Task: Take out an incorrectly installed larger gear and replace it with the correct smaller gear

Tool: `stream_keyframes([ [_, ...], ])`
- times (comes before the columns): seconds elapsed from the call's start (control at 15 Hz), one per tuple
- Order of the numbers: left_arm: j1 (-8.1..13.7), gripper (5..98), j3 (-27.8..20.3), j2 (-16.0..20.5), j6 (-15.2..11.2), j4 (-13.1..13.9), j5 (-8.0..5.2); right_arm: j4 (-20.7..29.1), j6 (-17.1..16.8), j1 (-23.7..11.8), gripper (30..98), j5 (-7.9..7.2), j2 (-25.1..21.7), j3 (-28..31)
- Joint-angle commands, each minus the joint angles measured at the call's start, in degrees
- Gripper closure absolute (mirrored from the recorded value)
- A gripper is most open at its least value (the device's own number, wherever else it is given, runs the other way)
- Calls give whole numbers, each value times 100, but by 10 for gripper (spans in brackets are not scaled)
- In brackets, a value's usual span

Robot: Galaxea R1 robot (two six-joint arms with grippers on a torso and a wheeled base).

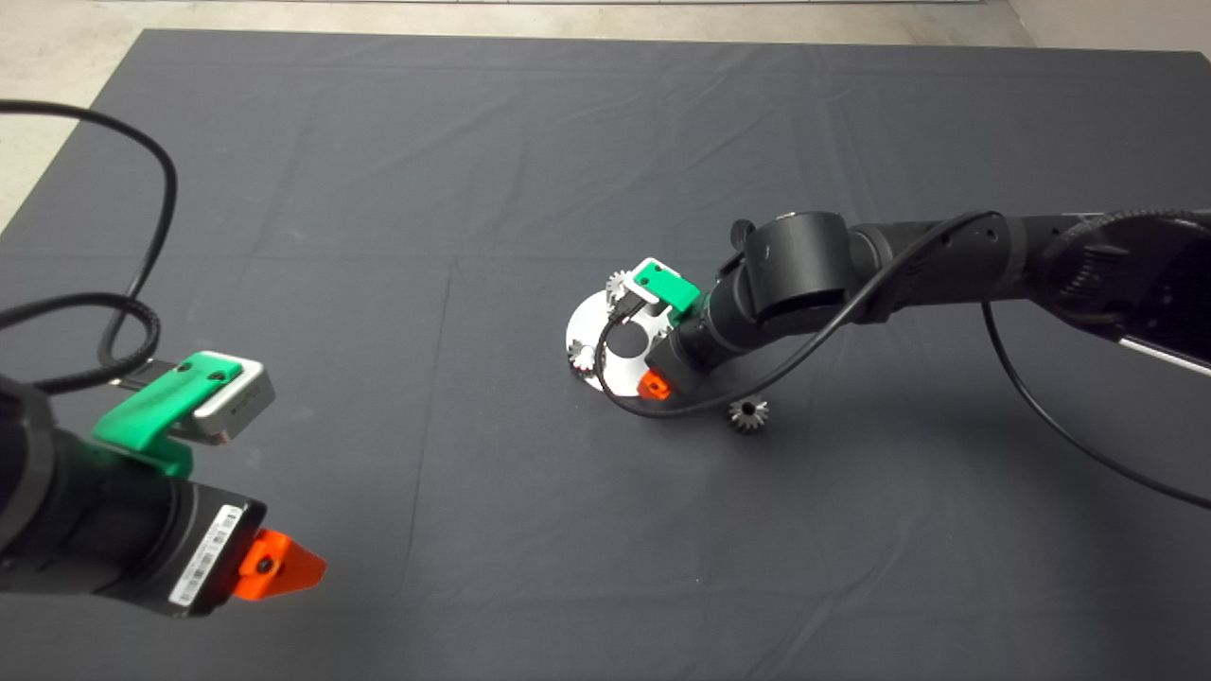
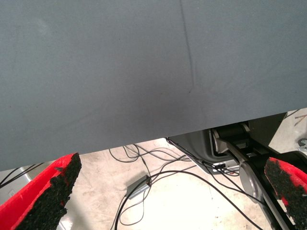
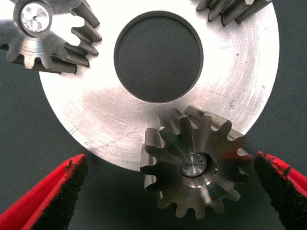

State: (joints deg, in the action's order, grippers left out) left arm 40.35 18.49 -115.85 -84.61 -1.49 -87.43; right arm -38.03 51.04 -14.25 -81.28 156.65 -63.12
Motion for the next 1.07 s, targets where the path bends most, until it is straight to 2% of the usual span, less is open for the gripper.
stream_keyframes([
  [0.0,70,54,-93,13,-2,87,-231,-178,37,-96,381,-2,-33,-5],
  [0.13,70,54,-93,13,-2,87,-231,-180,37,-96,398,-2,-24,-41],
  [0.2,70,54,-93,13,-2,87,-231,-187,37,-96,430,-2,-24,-48],
  [0.33,70,54,-102,13,-2,87,-231,-187,64,-96,430,7,-33,-93],
  [0.4,70,54,-102,13,-2,87,-231,-179,73,-96,459,16,-24,-111],
  [0.73,70,54,-163,4,-11,87,-231,-187,397,-105,532,59,-24,-164],
  [1.0,68,54,-163,-22,6,87,-231,-187,407,-103,580,59,-24,-164],
])
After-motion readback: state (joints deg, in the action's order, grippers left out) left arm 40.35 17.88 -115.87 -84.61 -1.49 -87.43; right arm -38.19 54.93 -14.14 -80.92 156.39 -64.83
